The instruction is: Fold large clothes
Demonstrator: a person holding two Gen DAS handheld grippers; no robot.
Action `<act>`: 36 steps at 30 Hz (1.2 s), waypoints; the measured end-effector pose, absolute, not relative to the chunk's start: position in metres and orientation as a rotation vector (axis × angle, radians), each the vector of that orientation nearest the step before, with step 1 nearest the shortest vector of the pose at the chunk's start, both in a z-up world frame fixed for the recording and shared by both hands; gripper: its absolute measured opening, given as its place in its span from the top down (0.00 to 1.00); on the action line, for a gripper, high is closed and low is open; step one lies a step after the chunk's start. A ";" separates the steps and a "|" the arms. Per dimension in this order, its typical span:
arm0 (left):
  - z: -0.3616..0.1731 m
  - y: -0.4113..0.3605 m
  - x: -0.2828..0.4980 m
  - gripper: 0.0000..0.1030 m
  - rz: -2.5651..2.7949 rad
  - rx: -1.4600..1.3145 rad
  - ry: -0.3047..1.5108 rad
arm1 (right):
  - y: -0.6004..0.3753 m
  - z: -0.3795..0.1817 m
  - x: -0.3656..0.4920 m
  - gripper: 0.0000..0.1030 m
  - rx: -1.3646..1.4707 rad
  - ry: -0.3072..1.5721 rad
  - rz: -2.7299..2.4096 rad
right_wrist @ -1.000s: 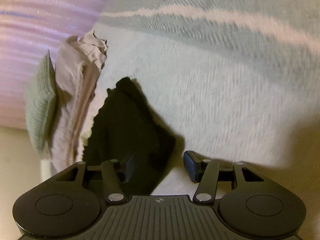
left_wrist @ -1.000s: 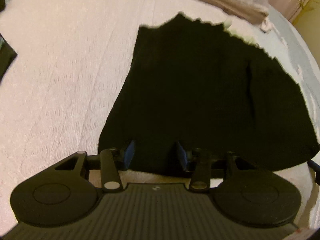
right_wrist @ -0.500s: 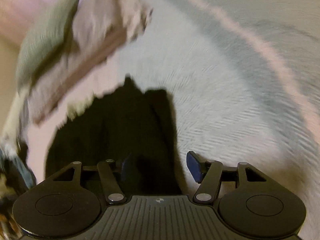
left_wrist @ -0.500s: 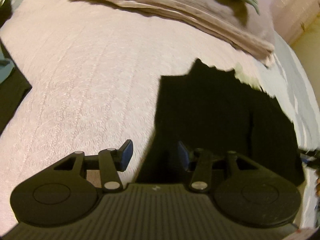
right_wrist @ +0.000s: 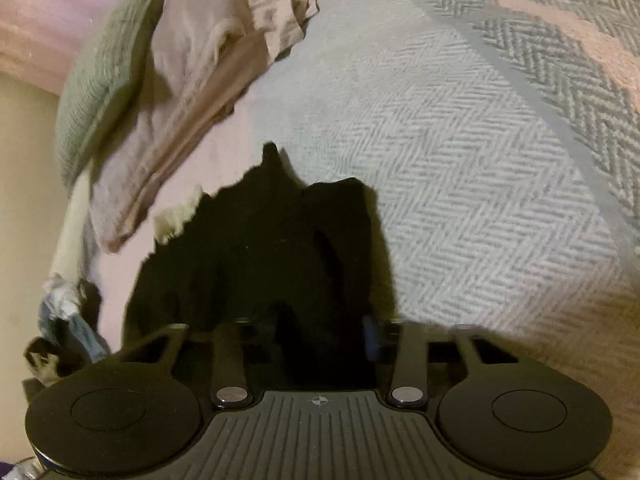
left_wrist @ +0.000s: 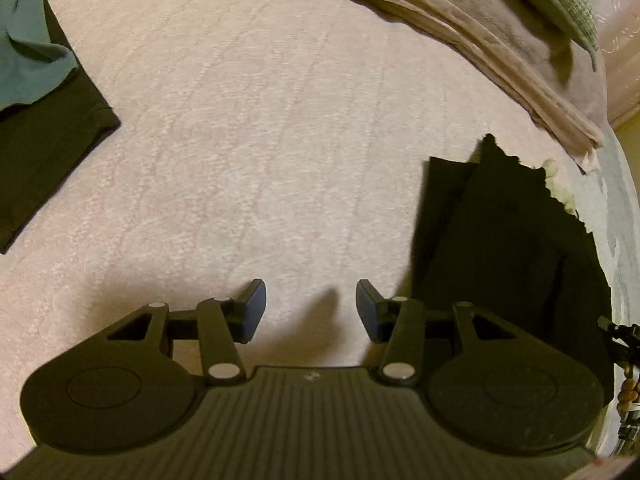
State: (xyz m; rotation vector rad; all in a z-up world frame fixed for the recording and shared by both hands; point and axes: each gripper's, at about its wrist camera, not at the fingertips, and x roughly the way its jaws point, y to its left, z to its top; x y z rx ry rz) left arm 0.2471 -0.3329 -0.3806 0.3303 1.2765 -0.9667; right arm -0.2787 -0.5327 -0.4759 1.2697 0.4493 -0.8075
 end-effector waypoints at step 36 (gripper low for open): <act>-0.347 -0.325 0.204 0.57 -1.349 0.140 1.398 | -0.363 -0.343 -0.003 0.50 0.681 0.824 -1.037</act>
